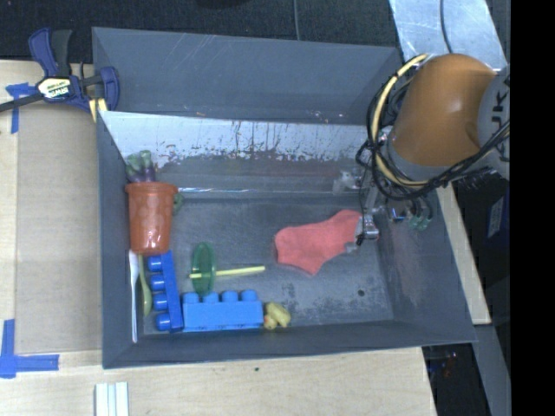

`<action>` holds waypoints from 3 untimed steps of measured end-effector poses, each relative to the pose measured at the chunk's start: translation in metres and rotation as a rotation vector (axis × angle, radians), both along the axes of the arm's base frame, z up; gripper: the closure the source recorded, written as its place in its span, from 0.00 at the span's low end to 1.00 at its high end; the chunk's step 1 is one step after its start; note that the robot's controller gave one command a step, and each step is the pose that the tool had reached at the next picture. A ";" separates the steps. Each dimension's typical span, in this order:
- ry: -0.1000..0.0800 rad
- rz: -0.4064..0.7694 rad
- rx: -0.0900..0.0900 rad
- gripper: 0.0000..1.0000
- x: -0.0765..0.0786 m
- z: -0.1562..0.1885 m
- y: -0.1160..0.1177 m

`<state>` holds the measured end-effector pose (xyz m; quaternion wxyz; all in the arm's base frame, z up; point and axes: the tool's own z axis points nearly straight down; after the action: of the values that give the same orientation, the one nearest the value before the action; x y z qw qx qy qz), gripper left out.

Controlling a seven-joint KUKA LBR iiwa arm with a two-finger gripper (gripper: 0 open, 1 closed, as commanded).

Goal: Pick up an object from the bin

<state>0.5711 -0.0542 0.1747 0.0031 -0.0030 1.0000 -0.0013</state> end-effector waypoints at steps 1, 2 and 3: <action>-0.020 -0.015 -0.001 0.00 0.007 -0.004 0.000; -0.008 0.113 -0.002 0.00 0.016 -0.038 0.010; -0.018 0.185 -0.004 0.00 0.010 -0.087 0.018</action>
Offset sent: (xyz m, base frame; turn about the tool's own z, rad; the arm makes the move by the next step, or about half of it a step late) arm 0.0251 0.0158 -0.0240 -0.2080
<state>0.5816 -0.0360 0.0878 0.0120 -0.0952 0.9954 -0.0028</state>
